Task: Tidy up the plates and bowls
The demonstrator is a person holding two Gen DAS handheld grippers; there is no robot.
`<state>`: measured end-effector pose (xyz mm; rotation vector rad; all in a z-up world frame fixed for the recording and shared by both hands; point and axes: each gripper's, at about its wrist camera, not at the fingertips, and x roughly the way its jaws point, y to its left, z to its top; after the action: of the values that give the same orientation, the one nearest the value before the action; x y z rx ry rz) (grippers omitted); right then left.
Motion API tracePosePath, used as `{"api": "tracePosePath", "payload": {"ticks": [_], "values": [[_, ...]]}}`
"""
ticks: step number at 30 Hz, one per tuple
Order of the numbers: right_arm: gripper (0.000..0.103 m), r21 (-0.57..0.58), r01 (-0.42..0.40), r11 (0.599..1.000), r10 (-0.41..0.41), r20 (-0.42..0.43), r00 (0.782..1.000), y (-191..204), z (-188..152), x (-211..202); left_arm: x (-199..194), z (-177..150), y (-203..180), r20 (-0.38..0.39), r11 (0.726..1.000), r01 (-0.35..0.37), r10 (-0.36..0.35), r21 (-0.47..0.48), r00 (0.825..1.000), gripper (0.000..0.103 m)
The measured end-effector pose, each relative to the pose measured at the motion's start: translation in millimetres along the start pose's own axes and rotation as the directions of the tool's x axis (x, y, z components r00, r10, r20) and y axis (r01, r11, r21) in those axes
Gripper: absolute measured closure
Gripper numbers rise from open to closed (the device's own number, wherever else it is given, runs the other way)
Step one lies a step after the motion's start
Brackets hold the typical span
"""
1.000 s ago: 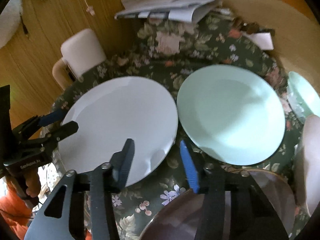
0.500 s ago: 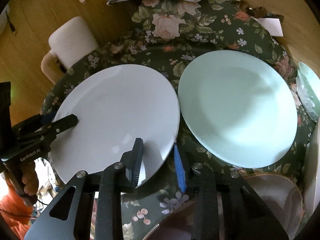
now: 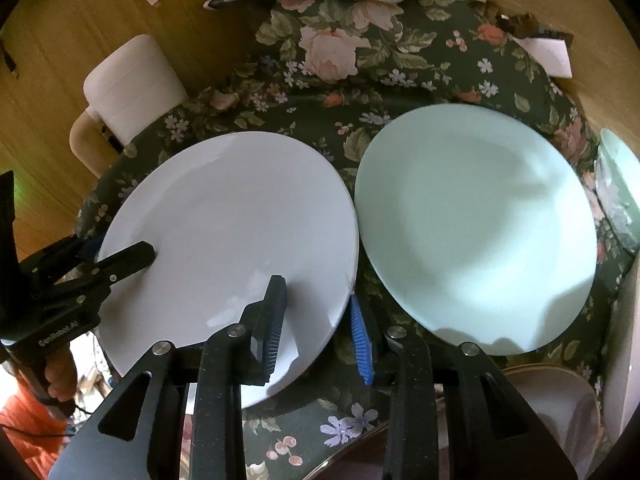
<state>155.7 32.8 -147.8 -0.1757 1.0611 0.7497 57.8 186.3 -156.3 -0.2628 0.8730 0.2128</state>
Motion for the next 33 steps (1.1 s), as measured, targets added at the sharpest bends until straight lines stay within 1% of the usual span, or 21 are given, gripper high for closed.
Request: {"api": "tracePosePath", "payload": {"ticks": [4,8,14,24,33], "values": [[0.075,-0.014,0.013,1.0,-0.013,0.019,1.0,2,-1,-3,-2,0,1,-0.004,1.0,0.009,-0.009,-0.015,1.0,0.057],[0.075,-0.014,0.006,1.0,-0.006,0.035,0.999,2,-2,-5,-5,0,2,0.0,1.0,0.016,-0.016,-0.018,1.0,0.057],[0.075,-0.021,0.009,1.0,-0.007,0.075,0.997,3,-11,-25,-15,2,0,0.016,0.999,0.032,-0.032,-0.022,0.999,0.057],[0.075,-0.011,0.022,1.0,-0.02,0.159,0.987,-1,-25,-63,-38,5,-19,0.077,0.999,0.033,-0.034,0.014,0.996,0.057],[0.075,0.027,0.04,0.999,-0.045,0.223,0.974,-10,-40,-92,-55,7,-46,0.125,0.997,0.05,-0.058,0.062,0.99,0.057]]}}
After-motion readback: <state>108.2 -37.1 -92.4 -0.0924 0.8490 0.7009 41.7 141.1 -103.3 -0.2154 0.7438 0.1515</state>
